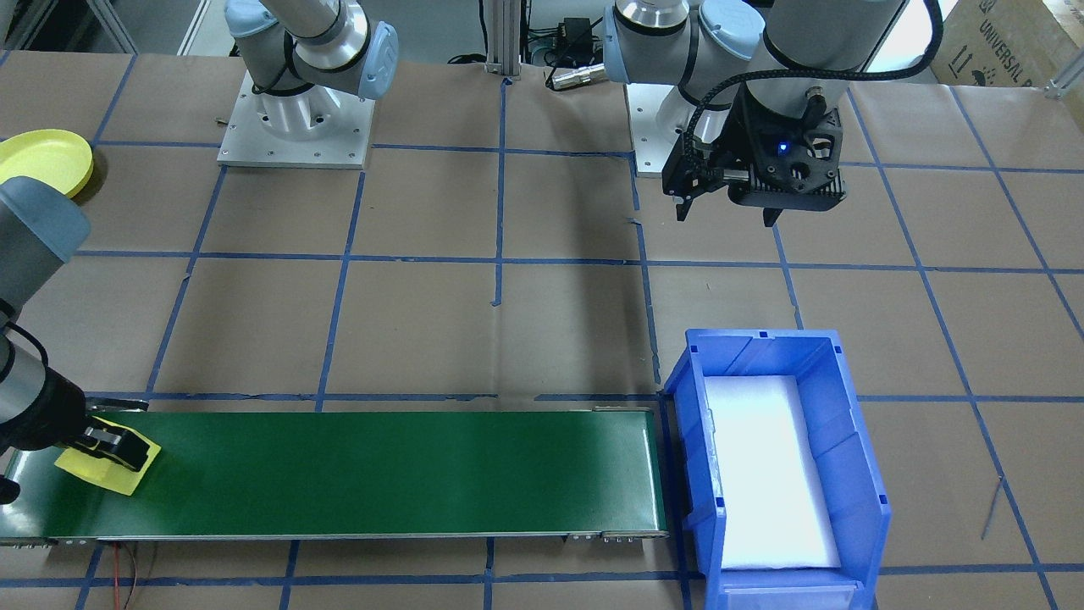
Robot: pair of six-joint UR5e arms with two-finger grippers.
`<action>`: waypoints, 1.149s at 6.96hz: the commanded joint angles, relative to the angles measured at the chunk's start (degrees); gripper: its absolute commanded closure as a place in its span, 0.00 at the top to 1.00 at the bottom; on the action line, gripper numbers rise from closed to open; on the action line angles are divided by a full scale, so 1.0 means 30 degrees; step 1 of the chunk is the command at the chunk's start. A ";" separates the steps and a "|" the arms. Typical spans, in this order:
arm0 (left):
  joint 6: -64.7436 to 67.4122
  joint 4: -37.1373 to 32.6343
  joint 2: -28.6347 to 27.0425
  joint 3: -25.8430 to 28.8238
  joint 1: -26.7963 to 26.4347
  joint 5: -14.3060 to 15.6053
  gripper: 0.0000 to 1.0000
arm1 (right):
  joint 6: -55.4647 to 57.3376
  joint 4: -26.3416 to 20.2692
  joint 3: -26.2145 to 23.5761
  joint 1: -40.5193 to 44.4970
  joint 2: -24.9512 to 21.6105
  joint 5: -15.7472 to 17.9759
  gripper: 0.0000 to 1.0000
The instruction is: Move block left to right into plate
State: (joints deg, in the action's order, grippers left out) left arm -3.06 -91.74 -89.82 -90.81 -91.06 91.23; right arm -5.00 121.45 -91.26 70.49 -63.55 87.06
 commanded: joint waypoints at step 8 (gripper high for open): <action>-0.0004 0.0022 0.0000 -0.0022 0.0002 0.0000 1.00 | -1.8334 -0.1903 -0.8657 -1.6274 -0.7674 0.3413 0.29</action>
State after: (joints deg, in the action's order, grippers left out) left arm -3.08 -91.67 -89.82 -90.88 -91.06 91.23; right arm -55.50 115.14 -115.17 28.41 -86.34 97.57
